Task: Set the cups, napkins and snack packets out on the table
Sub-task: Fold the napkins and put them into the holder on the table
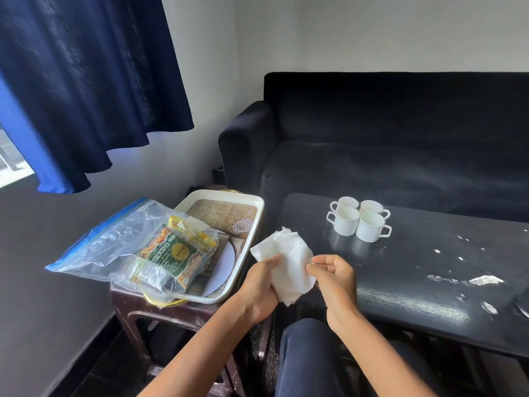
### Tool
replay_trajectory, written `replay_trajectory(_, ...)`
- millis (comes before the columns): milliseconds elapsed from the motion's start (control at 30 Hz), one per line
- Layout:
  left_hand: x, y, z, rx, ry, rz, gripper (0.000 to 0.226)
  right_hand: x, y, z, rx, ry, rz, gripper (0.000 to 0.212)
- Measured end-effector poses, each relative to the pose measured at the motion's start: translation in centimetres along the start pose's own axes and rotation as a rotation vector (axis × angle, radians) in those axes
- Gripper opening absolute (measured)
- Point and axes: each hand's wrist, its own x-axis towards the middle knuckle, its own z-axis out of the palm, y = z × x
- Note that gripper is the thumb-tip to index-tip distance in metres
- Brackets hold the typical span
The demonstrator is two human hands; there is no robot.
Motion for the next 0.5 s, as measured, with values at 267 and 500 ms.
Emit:
replay_trajectory(267,0.1,-0.1,0.1,0.046,-0.024,-0.006,0.026,0.8,-0.9,-0.7,-0.108,-0.222,0.055,0.036)
replay_trajectory(500,-0.1,-0.2,0.2,0.239,-0.001,0.052,0.021,1.6,-2.0,-1.9,-0.295,-0.428,0.033,0.005)
